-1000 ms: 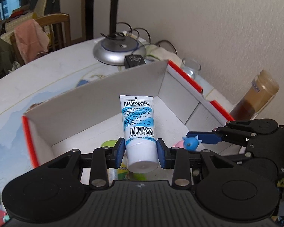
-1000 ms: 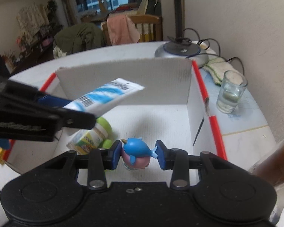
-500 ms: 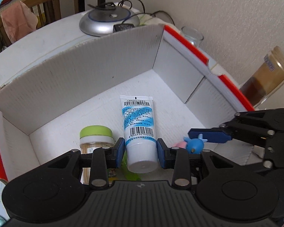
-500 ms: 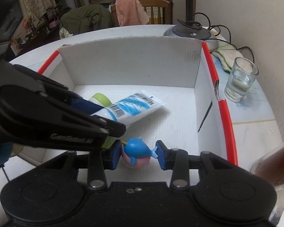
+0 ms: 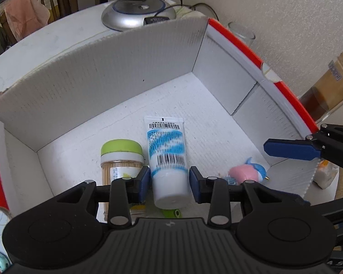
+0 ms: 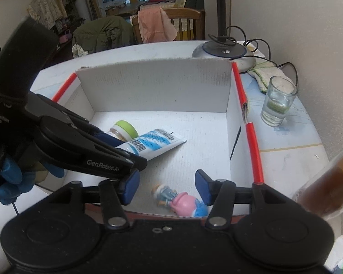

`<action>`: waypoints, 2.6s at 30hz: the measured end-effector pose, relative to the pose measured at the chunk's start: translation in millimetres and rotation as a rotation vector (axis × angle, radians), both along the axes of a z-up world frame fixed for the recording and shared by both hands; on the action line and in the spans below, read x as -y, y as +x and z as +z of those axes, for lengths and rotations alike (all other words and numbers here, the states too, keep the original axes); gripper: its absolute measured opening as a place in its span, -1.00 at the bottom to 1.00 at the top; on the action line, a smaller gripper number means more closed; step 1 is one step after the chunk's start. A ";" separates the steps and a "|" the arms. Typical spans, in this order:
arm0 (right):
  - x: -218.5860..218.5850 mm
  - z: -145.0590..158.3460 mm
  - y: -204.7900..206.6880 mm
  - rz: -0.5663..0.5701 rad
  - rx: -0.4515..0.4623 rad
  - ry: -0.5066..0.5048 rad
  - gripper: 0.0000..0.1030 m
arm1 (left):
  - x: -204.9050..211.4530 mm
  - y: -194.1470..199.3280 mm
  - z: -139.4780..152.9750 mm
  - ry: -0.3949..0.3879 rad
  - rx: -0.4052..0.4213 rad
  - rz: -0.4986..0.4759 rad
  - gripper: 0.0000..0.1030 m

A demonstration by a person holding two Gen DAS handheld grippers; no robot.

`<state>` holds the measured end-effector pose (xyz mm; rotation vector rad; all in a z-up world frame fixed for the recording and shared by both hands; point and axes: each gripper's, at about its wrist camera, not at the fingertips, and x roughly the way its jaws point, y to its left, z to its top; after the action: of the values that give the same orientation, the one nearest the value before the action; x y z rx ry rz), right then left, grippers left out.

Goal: Organize rigid objects
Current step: 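Open both tools to drop the tube and keychain in the box, then withdraw both tools from the box toward the table runner, then grasp the red horse keychain with the left tool while the right tool grasps the yellow box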

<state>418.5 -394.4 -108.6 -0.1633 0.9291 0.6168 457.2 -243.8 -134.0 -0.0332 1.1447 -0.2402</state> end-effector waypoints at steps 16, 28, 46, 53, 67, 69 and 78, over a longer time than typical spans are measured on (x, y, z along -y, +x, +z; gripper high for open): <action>5.4 40.4 -27.5 -0.047 0.067 0.095 0.25 | -32.9 -53.1 49.4 -0.067 0.158 0.029 0.03; -25.4 69.5 -70.6 -0.069 0.124 0.165 0.61 | -91.0 -124.7 97.7 -0.058 0.293 0.105 0.21; -102.1 83.1 -149.0 -0.096 0.151 0.229 0.89 | -185.5 -223.8 122.2 -0.053 0.386 0.183 0.62; -141.6 78.5 -174.8 -0.081 0.135 0.253 0.96 | -234.6 -258.9 123.2 -0.039 0.404 0.231 0.66; -210.5 61.9 -203.8 -0.080 0.100 0.207 0.97 | -297.5 -307.4 76.4 -0.039 0.408 0.260 1.00; -220.8 56.0 -203.4 -0.080 0.090 0.191 0.97 | -296.8 -312.4 62.1 -0.034 0.378 0.258 1.00; -258.8 28.2 -196.9 -0.090 0.028 0.119 0.95 | -301.4 -327.8 24.2 -0.054 0.356 0.257 1.00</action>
<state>221.6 -135.7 -80.4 -0.0231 0.8657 0.5833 129.4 57.5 -109.8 -0.1779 0.7692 -0.0443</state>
